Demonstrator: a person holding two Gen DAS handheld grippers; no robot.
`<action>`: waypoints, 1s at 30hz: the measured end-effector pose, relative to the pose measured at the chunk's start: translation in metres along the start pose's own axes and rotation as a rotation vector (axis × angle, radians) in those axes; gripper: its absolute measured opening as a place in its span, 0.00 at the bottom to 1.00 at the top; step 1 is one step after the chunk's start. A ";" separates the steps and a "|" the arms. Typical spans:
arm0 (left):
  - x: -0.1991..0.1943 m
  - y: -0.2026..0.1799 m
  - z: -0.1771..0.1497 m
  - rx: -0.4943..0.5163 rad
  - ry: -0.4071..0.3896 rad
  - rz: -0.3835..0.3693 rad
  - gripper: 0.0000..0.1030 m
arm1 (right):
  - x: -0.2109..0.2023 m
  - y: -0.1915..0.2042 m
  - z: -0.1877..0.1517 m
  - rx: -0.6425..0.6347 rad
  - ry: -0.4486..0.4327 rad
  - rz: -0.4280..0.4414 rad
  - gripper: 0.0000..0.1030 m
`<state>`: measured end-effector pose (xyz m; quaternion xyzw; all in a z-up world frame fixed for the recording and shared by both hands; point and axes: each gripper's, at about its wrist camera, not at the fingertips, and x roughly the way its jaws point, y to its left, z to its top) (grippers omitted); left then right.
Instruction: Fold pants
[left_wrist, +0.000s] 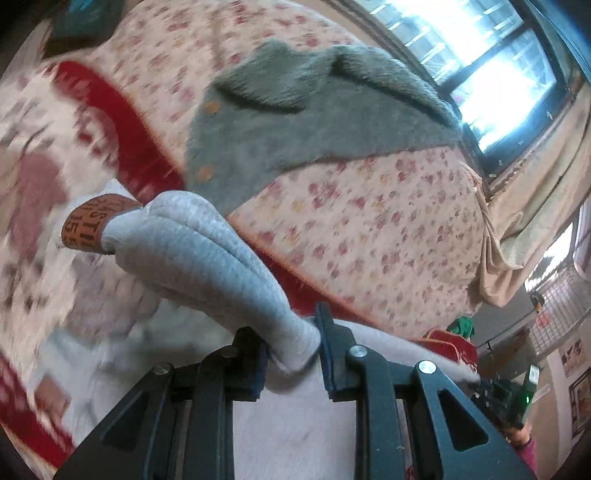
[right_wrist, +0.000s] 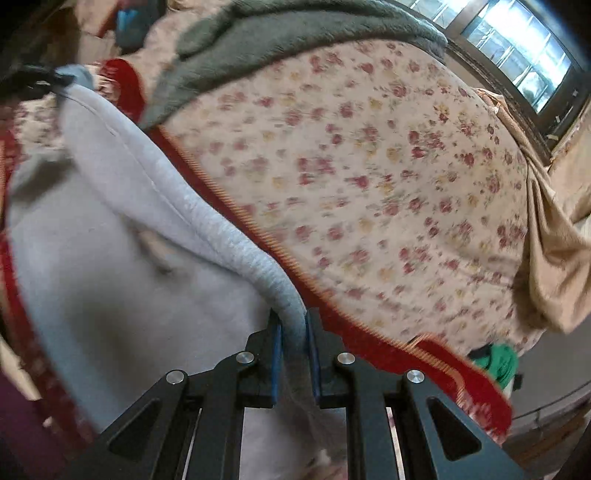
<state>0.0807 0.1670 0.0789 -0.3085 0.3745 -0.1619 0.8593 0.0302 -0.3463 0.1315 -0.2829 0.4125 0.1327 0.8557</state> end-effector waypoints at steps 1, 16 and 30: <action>-0.002 0.010 -0.009 -0.015 0.016 0.014 0.22 | -0.005 0.012 -0.011 0.005 0.003 0.032 0.11; -0.048 0.102 -0.096 -0.177 -0.001 0.062 0.22 | 0.013 0.097 -0.113 0.152 0.132 0.268 0.12; -0.065 0.093 -0.094 -0.097 -0.070 0.216 0.88 | 0.006 0.113 -0.112 0.184 0.082 0.373 0.59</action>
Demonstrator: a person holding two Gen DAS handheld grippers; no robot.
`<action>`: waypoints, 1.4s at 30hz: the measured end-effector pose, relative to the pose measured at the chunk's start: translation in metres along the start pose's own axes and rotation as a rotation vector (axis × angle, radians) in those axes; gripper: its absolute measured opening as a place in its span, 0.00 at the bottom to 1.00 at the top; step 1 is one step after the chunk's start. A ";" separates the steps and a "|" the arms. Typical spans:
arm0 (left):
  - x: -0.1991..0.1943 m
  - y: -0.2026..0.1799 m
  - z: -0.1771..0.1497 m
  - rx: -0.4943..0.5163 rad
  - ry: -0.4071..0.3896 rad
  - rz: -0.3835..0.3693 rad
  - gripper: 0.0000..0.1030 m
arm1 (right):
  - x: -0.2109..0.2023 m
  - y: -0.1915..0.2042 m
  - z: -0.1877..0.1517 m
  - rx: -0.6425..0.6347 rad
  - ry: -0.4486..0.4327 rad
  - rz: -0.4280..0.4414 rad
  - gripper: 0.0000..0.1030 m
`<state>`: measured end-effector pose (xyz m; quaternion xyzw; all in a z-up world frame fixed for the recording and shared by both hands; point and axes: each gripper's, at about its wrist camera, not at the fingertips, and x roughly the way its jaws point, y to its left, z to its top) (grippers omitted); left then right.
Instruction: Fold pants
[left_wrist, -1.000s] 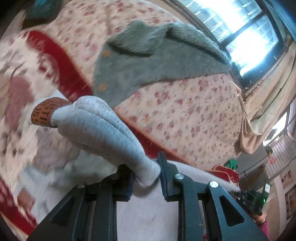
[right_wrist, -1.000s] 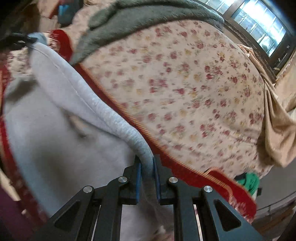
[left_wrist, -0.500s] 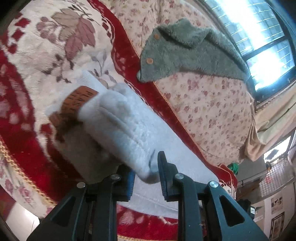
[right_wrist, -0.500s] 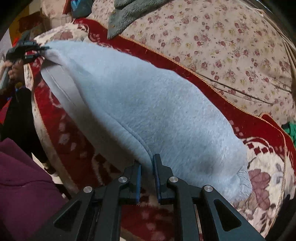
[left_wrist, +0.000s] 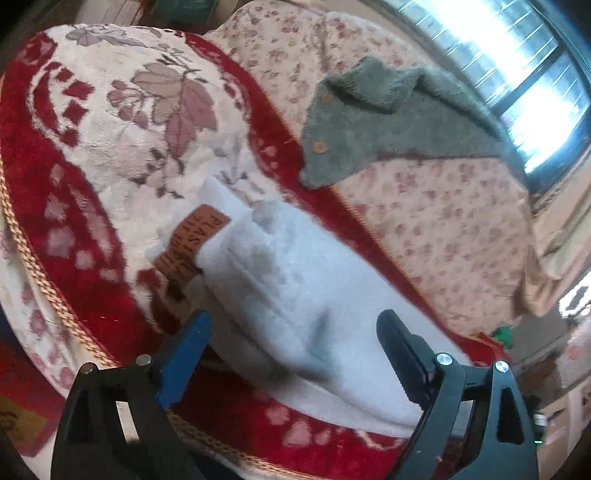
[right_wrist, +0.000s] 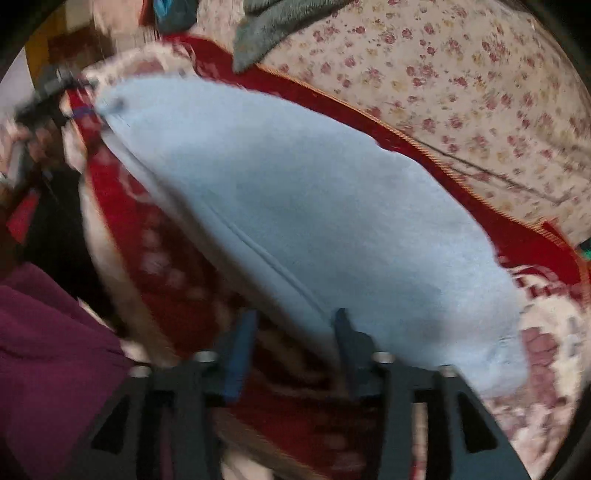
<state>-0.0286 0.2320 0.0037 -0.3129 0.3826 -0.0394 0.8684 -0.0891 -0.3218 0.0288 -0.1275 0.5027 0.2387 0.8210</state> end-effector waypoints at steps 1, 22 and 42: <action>0.005 0.001 0.001 -0.006 0.012 0.005 0.88 | -0.003 0.004 0.004 0.018 -0.025 0.048 0.59; 0.038 -0.022 0.002 0.021 -0.020 0.120 0.88 | 0.077 0.065 0.054 0.276 -0.096 0.541 0.62; 0.055 -0.028 0.004 0.023 -0.013 0.169 0.88 | 0.094 -0.017 -0.009 0.921 -0.206 0.723 0.64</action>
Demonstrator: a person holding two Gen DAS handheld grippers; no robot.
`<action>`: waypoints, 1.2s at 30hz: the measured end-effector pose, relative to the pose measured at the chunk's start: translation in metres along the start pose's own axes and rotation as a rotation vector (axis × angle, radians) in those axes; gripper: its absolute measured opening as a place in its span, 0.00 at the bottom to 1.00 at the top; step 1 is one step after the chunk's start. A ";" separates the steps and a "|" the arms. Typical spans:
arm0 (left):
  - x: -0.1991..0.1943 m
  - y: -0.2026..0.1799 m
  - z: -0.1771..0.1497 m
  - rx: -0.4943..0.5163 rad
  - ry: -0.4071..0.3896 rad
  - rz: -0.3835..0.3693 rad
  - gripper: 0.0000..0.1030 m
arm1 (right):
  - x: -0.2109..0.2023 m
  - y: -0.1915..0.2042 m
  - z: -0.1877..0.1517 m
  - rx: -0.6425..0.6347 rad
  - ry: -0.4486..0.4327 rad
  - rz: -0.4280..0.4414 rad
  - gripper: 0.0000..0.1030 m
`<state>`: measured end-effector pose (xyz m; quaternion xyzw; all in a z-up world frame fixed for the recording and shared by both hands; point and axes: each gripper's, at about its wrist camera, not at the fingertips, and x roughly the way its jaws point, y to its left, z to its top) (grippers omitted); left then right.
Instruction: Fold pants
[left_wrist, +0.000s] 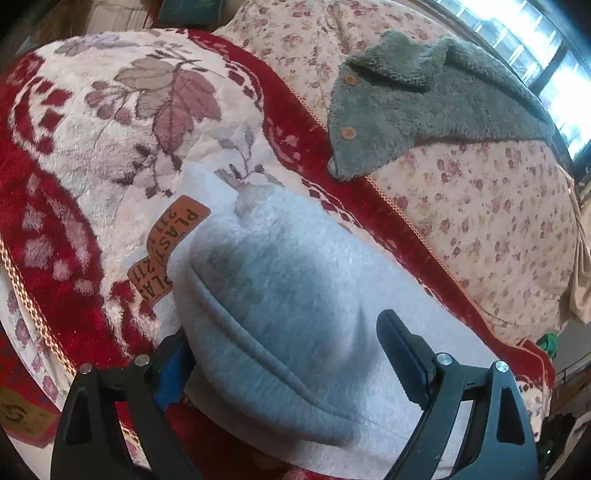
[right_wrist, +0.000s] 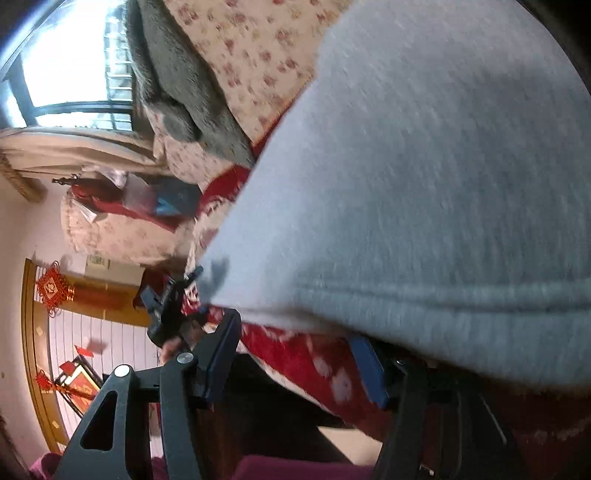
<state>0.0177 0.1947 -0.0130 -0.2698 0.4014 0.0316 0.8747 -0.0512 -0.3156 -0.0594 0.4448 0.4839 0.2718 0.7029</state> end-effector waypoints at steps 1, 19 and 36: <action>0.001 -0.001 0.000 0.006 0.001 -0.002 0.88 | 0.002 -0.002 0.002 0.024 -0.012 -0.011 0.63; 0.004 0.000 0.004 0.065 0.030 -0.002 0.33 | -0.022 -0.027 0.016 0.130 -0.115 0.094 0.10; -0.022 0.033 -0.015 0.041 0.045 -0.002 0.68 | -0.058 0.039 -0.012 -0.280 0.001 -0.067 0.10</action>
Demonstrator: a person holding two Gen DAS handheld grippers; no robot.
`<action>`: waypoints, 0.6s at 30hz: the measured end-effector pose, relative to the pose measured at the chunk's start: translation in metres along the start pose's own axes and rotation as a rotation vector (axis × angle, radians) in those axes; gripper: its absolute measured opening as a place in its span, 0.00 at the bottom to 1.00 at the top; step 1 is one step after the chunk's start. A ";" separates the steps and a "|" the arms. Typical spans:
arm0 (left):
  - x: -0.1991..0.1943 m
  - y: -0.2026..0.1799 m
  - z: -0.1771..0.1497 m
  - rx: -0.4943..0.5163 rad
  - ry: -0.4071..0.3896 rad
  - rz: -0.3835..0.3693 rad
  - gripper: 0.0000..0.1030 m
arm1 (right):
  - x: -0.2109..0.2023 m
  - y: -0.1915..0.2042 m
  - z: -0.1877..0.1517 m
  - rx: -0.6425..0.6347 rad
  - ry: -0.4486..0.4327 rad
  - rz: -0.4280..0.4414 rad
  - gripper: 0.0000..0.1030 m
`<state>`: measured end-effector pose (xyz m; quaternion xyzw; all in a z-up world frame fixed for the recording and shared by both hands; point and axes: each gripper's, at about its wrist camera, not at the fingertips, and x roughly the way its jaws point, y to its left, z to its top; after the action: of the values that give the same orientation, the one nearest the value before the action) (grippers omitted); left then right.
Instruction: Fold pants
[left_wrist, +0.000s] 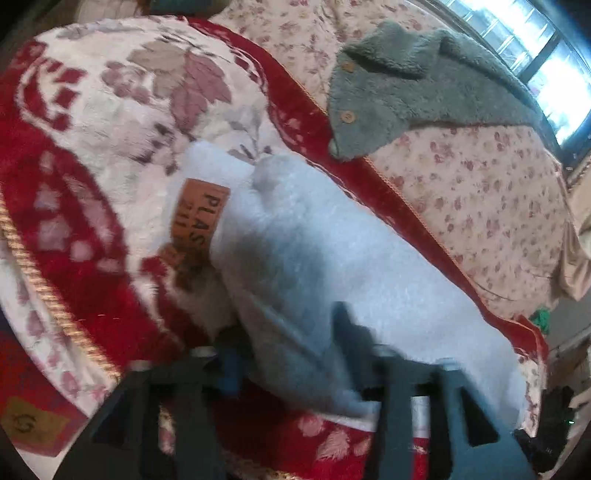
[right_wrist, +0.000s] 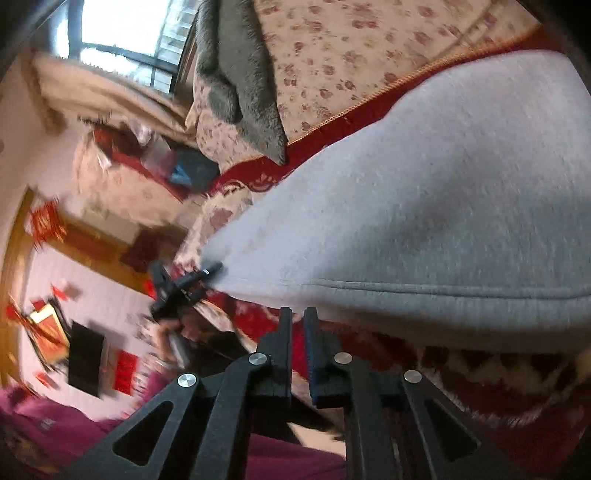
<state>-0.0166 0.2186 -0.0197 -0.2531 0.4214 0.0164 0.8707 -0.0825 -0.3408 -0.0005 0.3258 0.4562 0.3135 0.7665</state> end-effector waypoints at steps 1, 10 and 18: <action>-0.006 -0.002 0.001 0.011 -0.020 0.048 0.76 | -0.009 0.003 0.004 -0.039 -0.023 -0.049 0.10; -0.046 -0.096 0.009 0.192 -0.143 -0.039 0.89 | -0.066 -0.029 0.044 -0.071 -0.185 -0.542 0.10; 0.024 -0.235 -0.010 0.418 0.084 -0.294 0.91 | -0.098 -0.101 0.019 0.206 -0.180 -0.400 0.07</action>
<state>0.0483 0.0046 0.0573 -0.1263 0.4100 -0.2082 0.8790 -0.0847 -0.4813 -0.0243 0.3321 0.4709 0.0769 0.8137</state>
